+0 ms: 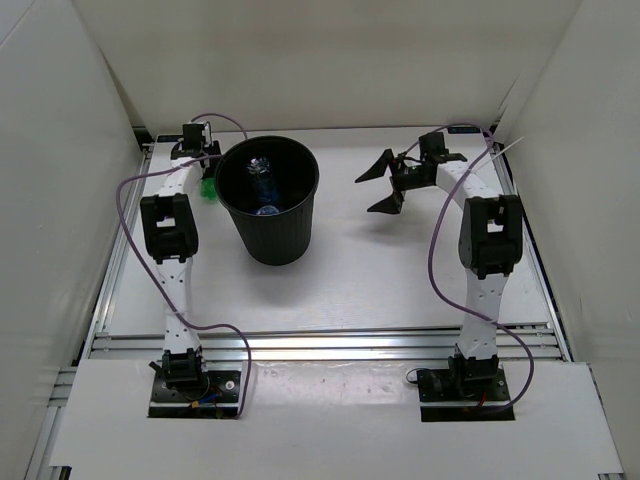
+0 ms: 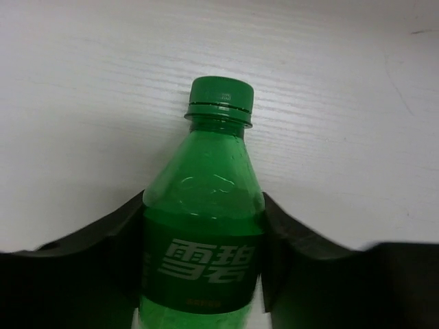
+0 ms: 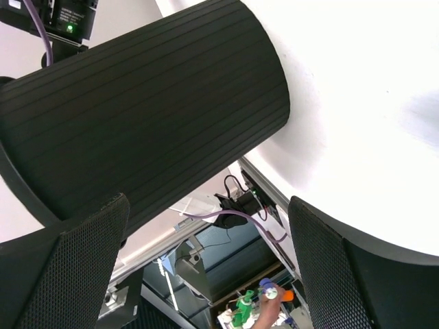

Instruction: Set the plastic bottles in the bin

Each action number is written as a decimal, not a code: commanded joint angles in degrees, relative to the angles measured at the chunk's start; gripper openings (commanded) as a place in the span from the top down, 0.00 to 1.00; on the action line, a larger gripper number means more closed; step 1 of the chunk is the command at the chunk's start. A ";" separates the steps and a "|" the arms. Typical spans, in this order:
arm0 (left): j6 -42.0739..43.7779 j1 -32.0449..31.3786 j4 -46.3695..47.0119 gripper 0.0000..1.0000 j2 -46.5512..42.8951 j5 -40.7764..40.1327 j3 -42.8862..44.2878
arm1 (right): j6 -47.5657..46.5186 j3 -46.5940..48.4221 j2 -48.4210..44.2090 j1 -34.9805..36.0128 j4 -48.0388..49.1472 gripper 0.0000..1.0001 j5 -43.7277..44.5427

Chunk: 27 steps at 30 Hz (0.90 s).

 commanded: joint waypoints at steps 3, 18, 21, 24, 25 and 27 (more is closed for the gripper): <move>-1.80 0.59 -0.26 0.54 -8.77 -3.72 -4.86 | -1.62 -0.87 -4.25 -1.07 0.11 0.00 -0.55; -18.15 -4.93 -0.26 0.52 -51.72 -10.24 -16.98 | -4.52 -0.16 -4.78 -1.07 -2.96 0.00 -1.60; -18.68 -9.94 -0.26 0.52 -57.79 -7.52 -21.11 | -6.36 -0.16 -6.00 -1.07 -4.72 0.00 -1.60; -23.87 -13.45 -0.26 0.51 -62.91 -0.67 -28.75 | -6.98 -0.96 -7.32 -1.07 -6.04 0.00 -1.07; -24.83 -15.81 -0.26 0.51 -63.96 -0.66 -30.94 | -7.59 -1.65 -7.33 -1.07 -6.04 0.00 -0.38; -25.54 -17.41 -0.26 0.48 -65.81 0.13 -36.64 | -7.60 -2.36 -8.73 -1.07 -6.04 0.00 0.15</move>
